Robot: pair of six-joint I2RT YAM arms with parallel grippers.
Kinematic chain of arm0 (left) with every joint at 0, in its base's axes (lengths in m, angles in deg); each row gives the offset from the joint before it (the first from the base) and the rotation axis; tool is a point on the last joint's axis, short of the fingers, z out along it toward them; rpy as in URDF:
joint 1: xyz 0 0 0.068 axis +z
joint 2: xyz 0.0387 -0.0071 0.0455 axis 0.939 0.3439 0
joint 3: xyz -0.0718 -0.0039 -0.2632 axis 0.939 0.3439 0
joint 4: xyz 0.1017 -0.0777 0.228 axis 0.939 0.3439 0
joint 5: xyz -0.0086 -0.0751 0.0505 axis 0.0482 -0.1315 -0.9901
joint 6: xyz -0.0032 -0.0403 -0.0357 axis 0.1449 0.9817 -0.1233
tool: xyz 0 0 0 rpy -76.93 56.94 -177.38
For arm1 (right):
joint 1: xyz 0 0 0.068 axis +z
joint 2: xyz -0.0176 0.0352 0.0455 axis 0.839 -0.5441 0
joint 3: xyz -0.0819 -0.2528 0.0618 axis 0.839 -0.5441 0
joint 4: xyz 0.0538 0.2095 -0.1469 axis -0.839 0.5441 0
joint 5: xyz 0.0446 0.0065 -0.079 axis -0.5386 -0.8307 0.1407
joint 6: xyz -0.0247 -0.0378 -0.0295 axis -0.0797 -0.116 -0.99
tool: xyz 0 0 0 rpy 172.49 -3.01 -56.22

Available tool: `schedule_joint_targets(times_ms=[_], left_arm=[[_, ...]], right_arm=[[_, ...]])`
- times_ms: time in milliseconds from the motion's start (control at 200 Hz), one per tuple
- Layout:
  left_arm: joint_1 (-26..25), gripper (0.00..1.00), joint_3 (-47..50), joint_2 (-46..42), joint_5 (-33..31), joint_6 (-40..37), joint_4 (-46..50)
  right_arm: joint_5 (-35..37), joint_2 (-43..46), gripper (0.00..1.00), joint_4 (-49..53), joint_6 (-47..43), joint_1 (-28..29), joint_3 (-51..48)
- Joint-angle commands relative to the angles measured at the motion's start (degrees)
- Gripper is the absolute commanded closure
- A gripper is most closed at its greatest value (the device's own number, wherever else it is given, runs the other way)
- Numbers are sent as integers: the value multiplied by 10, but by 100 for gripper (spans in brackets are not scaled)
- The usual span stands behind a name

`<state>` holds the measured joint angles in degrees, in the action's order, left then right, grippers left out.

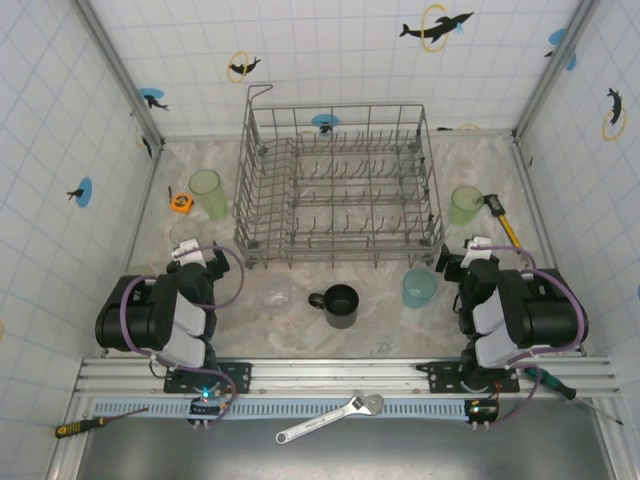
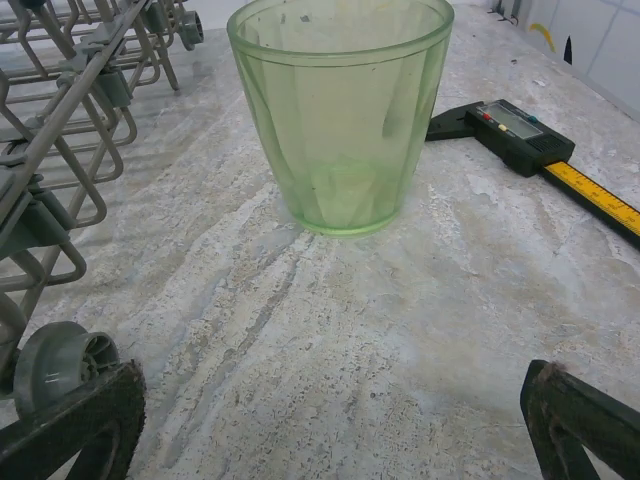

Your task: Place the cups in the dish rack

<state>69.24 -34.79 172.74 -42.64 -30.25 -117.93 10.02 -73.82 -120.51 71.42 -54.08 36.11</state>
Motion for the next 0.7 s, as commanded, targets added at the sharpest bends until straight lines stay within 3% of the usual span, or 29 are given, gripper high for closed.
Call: schedule_joint_targets(times_ms=[0, 696], left_arm=[[4, 2, 11, -6, 5, -7, -1], [4, 2, 11, -6, 6, -7, -2]], right_arm=[[-6, 4, 1, -5, -8, 0, -4], [-28, 4, 1, -3, -2, -10, -3]])
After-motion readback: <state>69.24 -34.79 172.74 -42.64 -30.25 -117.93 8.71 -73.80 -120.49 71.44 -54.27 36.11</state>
